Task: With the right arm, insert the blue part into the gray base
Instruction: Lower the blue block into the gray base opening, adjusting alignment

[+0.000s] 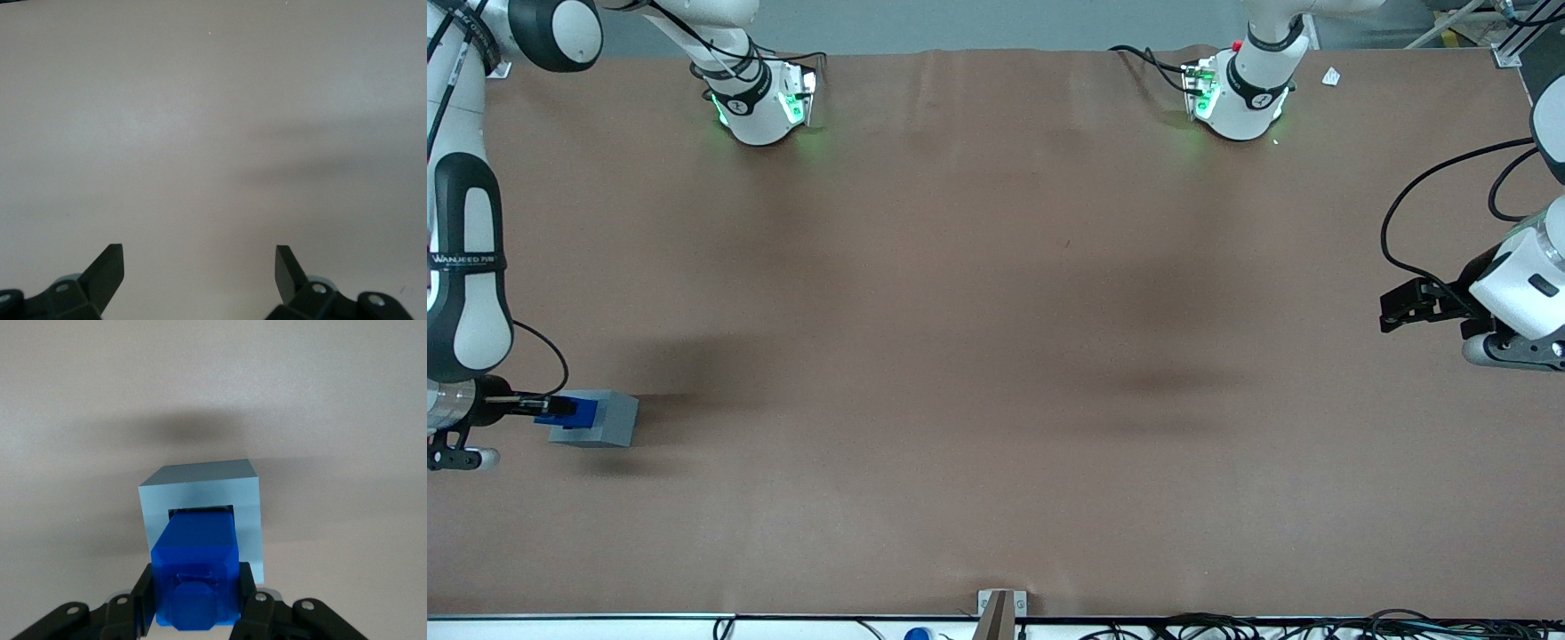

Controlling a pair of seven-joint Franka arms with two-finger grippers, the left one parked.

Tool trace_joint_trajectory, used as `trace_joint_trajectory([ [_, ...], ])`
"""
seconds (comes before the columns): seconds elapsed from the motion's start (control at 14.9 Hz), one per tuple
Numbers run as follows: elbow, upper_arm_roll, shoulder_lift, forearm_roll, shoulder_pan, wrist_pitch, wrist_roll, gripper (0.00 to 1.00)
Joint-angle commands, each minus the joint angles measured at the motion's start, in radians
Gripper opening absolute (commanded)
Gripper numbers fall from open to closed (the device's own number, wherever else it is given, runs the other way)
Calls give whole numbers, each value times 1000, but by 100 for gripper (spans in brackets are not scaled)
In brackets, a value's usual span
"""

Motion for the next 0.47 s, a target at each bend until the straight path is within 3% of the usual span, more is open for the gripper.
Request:
trace_joint_trajectory([
  [0.0, -40, 12, 22, -1, -3, 23, 11, 5],
  [0.4, -40, 12, 41, -9, -12, 77, -33, 0],
])
